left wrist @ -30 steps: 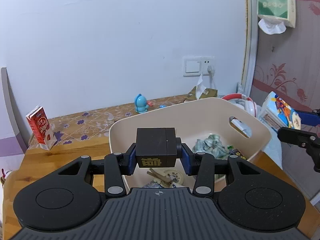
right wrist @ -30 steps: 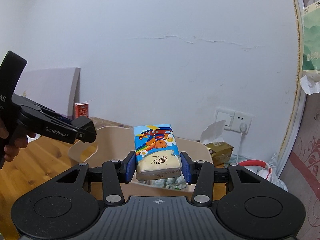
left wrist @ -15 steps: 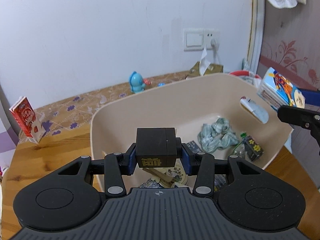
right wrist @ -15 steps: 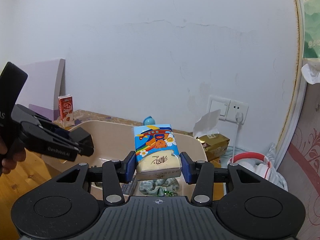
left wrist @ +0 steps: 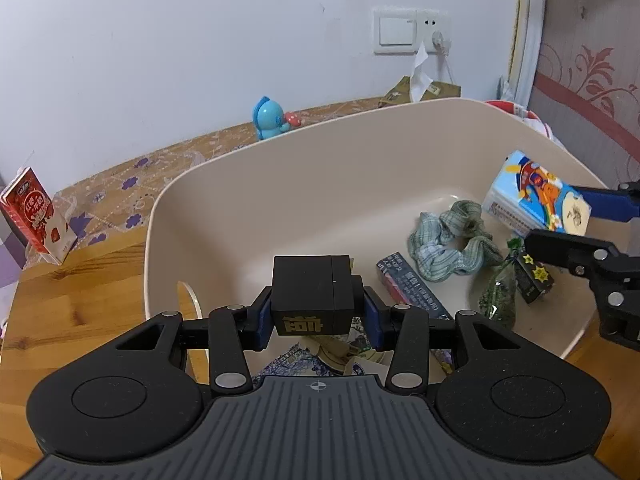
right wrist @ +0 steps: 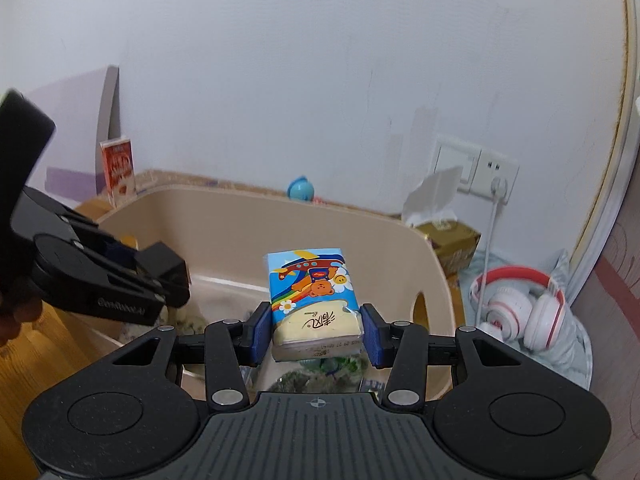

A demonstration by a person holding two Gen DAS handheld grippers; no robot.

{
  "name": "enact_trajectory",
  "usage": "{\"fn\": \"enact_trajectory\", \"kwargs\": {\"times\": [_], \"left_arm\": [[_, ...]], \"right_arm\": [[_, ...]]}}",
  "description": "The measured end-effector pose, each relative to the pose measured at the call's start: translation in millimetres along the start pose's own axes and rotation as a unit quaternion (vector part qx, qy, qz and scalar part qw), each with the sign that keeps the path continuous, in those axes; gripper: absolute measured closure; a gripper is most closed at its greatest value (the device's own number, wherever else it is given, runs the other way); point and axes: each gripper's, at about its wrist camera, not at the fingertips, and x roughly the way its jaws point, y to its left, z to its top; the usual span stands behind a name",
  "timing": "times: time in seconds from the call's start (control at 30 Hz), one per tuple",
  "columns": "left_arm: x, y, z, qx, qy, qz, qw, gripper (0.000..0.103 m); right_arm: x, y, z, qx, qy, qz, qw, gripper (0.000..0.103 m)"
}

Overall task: Organize objects
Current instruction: 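Carry the black box and tissue pack over the basket, then open both grippers to drop the black box and tissue pack into the basket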

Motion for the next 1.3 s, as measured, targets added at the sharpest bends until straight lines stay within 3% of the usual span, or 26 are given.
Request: {"fn": "enact_trajectory", "kwargs": {"times": [0.33, 0.37, 0.53, 0.6, 0.7, 0.9, 0.97, 1.3], "left_arm": [[4.5, -1.6, 0.6, 0.000, 0.009, -0.003, 1.0000, 0.057], [3.3, -1.5, 0.6, -0.002, 0.006, -0.002, 1.0000, 0.056], [-3.4, -1.9, 2.1, -0.009, -0.004, -0.016, 0.9998, 0.040], [-5.7, -3.8, 2.1, -0.006, -0.007, -0.013, 0.9999, 0.035], [-10.8, -5.2, 2.7, -0.007, -0.012, -0.001, 0.9999, 0.024], [-21.3, -1.0, 5.1, -0.018, -0.024, 0.004, 0.9996, 0.022], [-24.5, 0.7, 5.1, -0.022, -0.027, 0.004, 0.9994, 0.021], [-43.4, 3.6, 1.4, -0.033, -0.046, 0.006, 0.9984, 0.019]], "right_arm": [[12.1, -4.3, -3.9, 0.024, 0.025, 0.003, 0.999, 0.055], [11.5, -4.0, -3.8, 0.024, 0.024, 0.002, 0.999, 0.049], [6.6, -4.2, -3.3, 0.030, 0.014, 0.000, 0.999, 0.043], [3.5, -5.0, -3.4, 0.033, 0.007, -0.005, 0.999, 0.033], [-2.2, -7.4, -3.1, 0.041, -0.003, -0.007, 0.999, 0.030], [-10.9, -11.7, -2.7, 0.063, -0.015, -0.010, 0.998, 0.021], [-14.1, -12.2, -2.8, 0.067, -0.019, -0.012, 0.997, 0.015], [-33.0, -4.2, -2.1, 0.059, -0.038, -0.014, 0.997, 0.007]]}}
